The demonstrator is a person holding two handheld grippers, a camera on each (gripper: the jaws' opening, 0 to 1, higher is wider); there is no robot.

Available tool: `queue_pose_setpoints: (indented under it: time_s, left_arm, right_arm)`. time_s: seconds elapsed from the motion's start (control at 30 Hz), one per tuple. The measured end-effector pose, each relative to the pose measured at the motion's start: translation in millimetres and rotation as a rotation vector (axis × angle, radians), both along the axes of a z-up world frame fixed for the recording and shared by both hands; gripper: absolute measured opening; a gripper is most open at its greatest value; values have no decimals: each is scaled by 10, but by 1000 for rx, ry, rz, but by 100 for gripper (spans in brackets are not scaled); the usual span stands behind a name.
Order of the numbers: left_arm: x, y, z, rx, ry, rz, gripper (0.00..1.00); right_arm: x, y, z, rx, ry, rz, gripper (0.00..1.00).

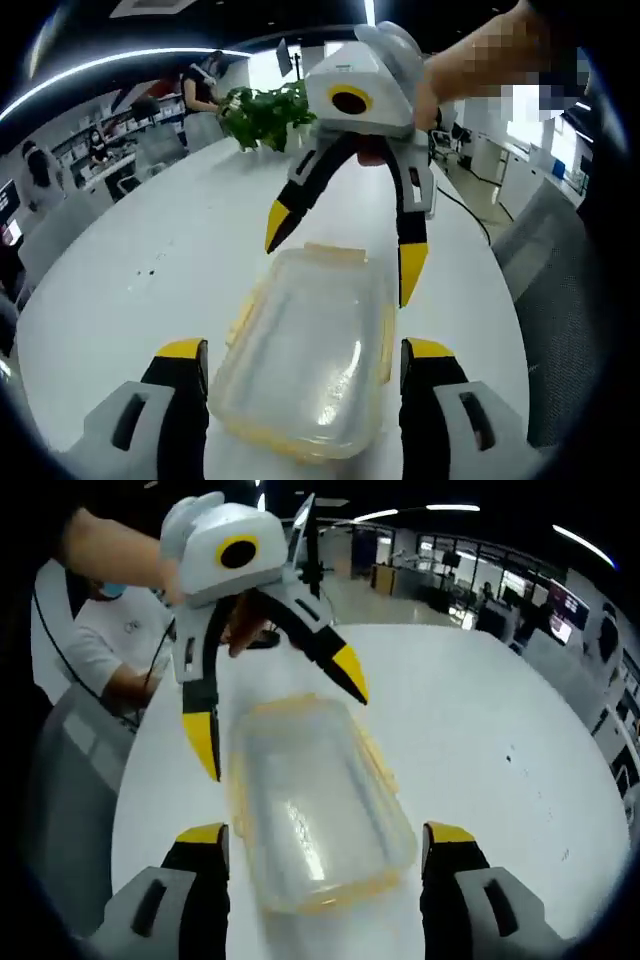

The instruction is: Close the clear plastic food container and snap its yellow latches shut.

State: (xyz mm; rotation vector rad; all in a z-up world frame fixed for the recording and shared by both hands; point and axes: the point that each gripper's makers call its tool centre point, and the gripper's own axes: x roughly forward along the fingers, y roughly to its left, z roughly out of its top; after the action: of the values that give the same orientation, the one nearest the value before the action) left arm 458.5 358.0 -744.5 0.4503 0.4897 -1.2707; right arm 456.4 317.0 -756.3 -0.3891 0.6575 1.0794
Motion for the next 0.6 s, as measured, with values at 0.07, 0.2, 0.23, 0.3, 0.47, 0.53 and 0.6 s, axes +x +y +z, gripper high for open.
queue_pose_setpoints:
  time_s: [0.07, 0.2, 0.23, 0.3, 0.47, 0.53, 0.6]
  left_arm:
    - [9, -12, 5, -27, -35, 32, 78]
    - [24, -16, -28, -35, -78, 86, 78]
    - [14, -18, -39, -38, -80, 90, 77]
    - [-3, -14, -68, -51, -75, 104, 77]
    - [-10, 3, -128, -70, -41, 139, 75]
    - [-10, -5, -139, -76, -45, 144, 76]
    - [-14, -5, -160, -64, -58, 133, 76]
  right_arm:
    - [16, 17, 9, 58, -5, -63, 79]
    - [44, 21, -6, 92, -52, -138, 78]
    - [52, 27, 4, 111, -60, -155, 78]
    - [47, 19, 9, 134, -60, -179, 78]
    - [30, 4, -38, 154, -43, -206, 78]
    - [31, 6, -66, 151, -58, -204, 77]
    - [23, 7, -68, 132, -79, -194, 77]
